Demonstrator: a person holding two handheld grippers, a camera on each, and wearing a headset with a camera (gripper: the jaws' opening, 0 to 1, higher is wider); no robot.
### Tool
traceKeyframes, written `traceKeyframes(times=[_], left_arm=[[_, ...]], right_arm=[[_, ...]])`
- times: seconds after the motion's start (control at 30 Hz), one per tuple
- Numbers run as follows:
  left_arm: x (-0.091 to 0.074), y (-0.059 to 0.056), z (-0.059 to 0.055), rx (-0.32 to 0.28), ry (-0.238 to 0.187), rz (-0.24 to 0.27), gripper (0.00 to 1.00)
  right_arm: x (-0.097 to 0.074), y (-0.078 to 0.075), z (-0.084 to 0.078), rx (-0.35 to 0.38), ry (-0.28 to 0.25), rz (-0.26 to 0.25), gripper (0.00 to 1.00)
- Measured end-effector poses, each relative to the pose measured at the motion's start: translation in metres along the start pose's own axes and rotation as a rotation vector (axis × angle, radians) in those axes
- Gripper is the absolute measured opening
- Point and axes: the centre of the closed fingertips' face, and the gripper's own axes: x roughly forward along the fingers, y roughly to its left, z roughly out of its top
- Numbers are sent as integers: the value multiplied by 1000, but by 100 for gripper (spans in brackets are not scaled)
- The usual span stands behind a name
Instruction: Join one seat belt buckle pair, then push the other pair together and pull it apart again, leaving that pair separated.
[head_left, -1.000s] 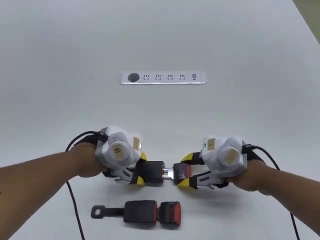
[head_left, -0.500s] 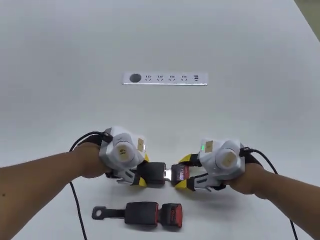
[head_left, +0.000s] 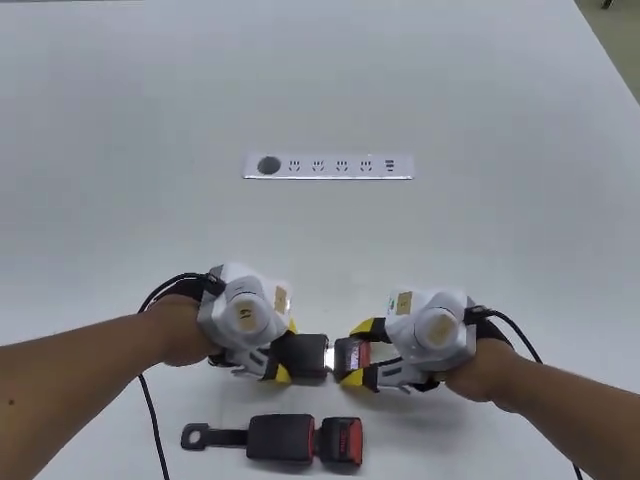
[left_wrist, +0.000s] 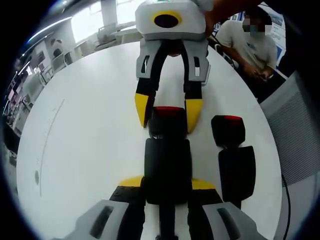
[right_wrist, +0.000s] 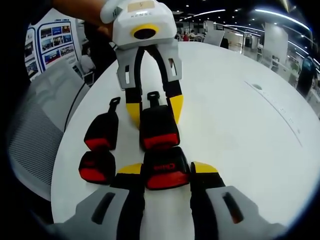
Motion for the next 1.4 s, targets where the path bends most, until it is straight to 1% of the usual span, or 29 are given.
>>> traceKeyframes(times=[0.17, 0.43, 0.63, 0.83, 1.23, 1.4], left_arm=[[0, -1, 1, 2, 10, 0, 32], [-2, -4, 3, 2, 9, 0, 32], [-3, -5, 4, 2, 4, 0, 33], [-3, -4, 2, 4, -3, -1, 33], [-3, -4, 3, 13, -18, -5, 33], [-2, -3, 1, 11, -28, -5, 33]], right_arm=[[1, 1, 0, -5, 9, -2, 33], [0, 2, 0, -9, 15, -4, 33], [-1, 2, 0, -6, 11, -3, 33], [-1, 3, 1, -10, 5, 2, 33], [-1, 2, 0, -15, -5, 16, 33], [-1, 1, -1, -15, -8, 19, 33]])
